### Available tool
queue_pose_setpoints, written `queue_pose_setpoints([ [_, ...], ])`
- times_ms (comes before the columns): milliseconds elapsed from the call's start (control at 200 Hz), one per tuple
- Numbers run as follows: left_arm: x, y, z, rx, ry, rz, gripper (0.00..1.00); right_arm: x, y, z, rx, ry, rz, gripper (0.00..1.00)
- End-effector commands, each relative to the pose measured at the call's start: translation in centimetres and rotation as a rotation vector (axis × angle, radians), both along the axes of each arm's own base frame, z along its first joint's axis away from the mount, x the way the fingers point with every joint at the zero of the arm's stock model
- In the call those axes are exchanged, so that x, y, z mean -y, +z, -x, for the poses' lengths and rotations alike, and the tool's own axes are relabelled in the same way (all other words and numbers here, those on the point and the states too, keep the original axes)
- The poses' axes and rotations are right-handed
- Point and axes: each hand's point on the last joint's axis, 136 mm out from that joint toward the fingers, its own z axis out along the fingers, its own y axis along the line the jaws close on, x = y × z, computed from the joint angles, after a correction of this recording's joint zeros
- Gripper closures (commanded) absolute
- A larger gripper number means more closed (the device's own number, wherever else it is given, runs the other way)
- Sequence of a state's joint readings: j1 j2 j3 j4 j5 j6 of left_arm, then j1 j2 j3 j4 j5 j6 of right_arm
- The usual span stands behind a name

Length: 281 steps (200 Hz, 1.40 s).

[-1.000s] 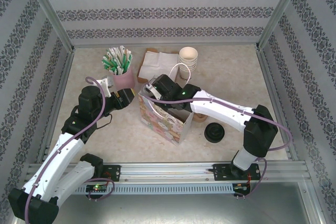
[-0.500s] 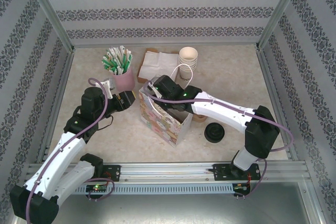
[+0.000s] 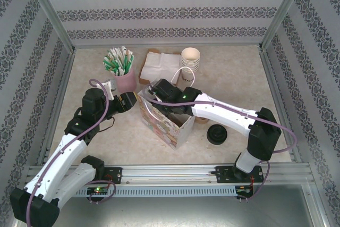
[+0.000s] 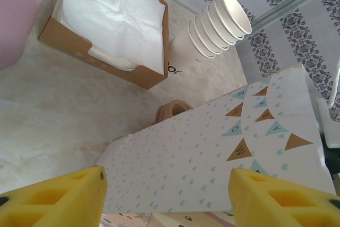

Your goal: Pack the takeout coffee

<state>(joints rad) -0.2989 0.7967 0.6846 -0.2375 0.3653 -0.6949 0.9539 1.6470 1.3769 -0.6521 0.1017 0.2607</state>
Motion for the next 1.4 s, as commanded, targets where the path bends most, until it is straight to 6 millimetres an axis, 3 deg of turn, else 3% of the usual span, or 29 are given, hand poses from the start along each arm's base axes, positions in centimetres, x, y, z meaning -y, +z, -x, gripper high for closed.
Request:
queue_pose_setpoints([
  [0, 0.1, 1.0, -0.2, 0.035, -0.001, 0.027, 0.37, 3.7, -3.1, 2.8, -0.131, -0.026, 0.185, 0.25],
  [580, 0.5, 1.1, -0.1, 0.038, -0.016, 0.03, 0.37, 2.7, 3.1, 2.3, -0.032, -0.077, 0.068, 0.1],
  [864, 0.6, 1.4, -0.1, 0.044, -0.016, 0.034, 0.38, 2.4, 6.0, 2.5, -0.008, -0.095, -0.03, 0.08],
  [1399, 0.3, 2.3, -0.1, 0.055, -0.007, 0.003, 0.38, 3.7, 10.2, 3.9, -0.004, -0.132, -0.109, 0.23],
])
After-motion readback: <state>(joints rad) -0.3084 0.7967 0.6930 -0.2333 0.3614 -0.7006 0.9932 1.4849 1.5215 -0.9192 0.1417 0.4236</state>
